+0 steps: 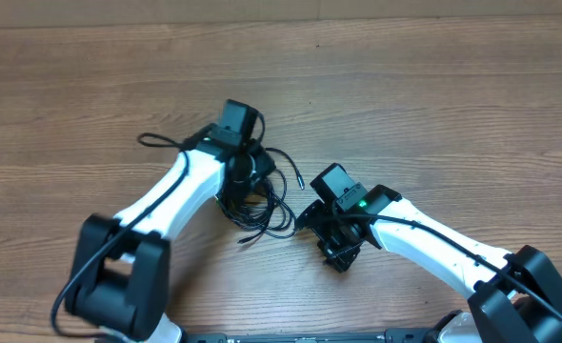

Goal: Untangle cables
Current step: 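Lift the bundle with the left gripper and pull it up-left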

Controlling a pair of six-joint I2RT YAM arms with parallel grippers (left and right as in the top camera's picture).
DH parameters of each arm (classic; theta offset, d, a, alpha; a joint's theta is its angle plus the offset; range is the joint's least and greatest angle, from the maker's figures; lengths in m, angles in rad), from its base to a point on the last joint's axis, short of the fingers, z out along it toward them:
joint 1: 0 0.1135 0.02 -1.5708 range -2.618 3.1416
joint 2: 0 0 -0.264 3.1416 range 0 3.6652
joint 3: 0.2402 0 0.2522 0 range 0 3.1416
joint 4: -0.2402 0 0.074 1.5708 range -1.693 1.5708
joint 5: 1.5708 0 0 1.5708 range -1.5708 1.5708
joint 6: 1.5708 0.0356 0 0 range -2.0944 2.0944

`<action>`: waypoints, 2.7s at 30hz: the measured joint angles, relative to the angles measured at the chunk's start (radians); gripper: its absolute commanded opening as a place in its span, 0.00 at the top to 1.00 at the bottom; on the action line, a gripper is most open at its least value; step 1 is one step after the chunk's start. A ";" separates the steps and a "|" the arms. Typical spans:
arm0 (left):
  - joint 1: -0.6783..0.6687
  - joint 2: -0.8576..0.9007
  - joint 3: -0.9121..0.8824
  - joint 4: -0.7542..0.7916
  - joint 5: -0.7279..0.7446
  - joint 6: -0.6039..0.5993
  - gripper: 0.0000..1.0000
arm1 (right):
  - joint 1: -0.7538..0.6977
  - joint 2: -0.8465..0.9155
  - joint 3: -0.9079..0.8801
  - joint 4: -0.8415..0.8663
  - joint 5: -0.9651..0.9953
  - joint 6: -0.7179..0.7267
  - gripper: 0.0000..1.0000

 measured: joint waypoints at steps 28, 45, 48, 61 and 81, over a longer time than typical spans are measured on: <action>-0.025 0.101 0.027 -0.010 -0.118 0.114 0.96 | 0.000 0.000 0.000 -0.043 0.029 -0.026 0.10; -0.023 -0.170 0.289 -0.354 -0.084 0.518 0.75 | -0.103 0.000 0.000 0.079 -0.061 -0.353 0.24; -0.023 -0.163 0.288 -0.370 -0.079 0.540 0.51 | -0.149 0.000 -0.001 0.093 -0.105 -0.422 0.24; -0.024 0.063 0.266 -0.220 -0.072 0.104 0.64 | -0.223 0.000 -0.001 0.060 -0.142 -0.492 0.20; -0.017 0.268 0.257 -0.139 -0.222 -0.277 0.80 | -0.223 0.000 -0.001 0.058 -0.111 -0.497 0.17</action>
